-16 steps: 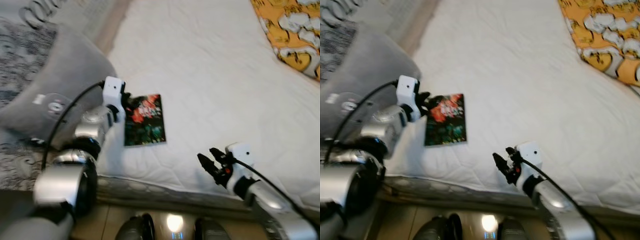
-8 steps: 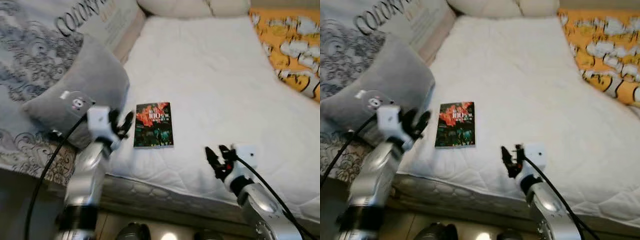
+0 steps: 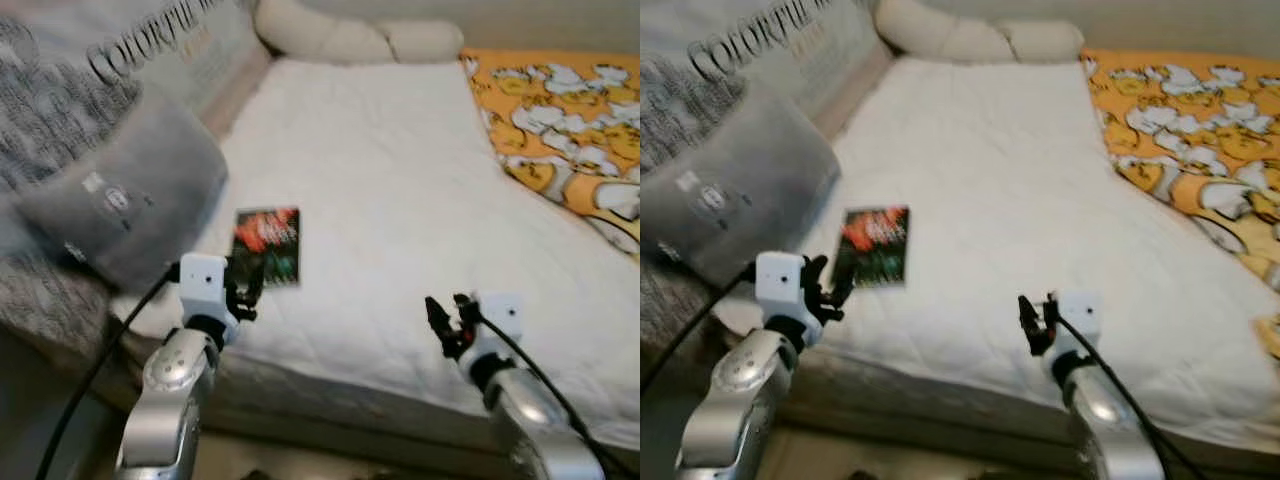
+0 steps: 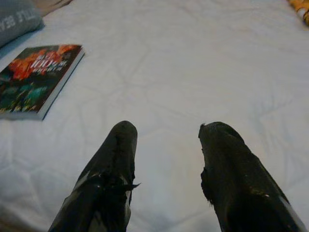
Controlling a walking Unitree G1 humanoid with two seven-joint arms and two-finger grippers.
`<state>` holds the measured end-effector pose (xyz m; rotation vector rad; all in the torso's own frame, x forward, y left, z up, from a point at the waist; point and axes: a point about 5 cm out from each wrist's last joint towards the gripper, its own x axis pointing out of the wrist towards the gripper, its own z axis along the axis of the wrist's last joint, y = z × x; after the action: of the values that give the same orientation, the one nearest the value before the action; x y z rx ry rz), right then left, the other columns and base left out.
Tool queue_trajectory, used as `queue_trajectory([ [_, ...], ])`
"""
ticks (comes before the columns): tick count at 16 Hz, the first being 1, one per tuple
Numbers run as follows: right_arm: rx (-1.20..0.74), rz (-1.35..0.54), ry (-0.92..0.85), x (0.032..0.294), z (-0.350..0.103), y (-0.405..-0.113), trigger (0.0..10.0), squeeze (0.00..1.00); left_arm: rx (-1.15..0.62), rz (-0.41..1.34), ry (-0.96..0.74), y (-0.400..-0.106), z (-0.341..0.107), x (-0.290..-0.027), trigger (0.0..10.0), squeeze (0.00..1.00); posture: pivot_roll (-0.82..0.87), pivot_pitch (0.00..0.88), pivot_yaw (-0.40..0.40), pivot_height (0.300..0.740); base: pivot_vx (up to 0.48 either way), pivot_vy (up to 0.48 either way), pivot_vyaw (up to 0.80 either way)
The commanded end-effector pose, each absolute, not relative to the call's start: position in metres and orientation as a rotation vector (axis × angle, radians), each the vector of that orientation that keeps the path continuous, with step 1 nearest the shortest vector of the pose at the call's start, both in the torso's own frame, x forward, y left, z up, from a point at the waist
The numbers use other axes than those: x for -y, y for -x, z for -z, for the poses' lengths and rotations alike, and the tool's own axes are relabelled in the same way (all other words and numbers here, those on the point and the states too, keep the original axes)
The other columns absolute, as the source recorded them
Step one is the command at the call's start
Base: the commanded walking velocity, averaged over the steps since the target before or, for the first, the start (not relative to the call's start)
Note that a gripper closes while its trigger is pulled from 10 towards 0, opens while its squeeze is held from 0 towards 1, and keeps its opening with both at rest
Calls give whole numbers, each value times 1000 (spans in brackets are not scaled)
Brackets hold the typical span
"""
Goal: Clean up the room
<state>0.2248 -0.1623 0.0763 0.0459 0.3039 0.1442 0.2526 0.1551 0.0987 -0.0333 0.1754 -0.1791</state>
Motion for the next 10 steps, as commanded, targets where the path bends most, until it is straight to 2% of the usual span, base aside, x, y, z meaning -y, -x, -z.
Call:
queue_trajectory([
  [1,-283,-156,-41,159,-80,-227,10000,0,-196,159,33,-249,-100,-158,10000,0,-83,33,47,740,0,-480,0],
  [8,-246,-203,-29,154,-82,-233,10000,0,-235,149,-26,-247,-94,-160,10000,0,-100,21,66,740,0,-480,0],
  [10,-260,-163,-68,155,-80,-234,10000,0,-207,170,-26,-248,-101,-156,10000,0,-72,42,37,740,0,-480,0],
])
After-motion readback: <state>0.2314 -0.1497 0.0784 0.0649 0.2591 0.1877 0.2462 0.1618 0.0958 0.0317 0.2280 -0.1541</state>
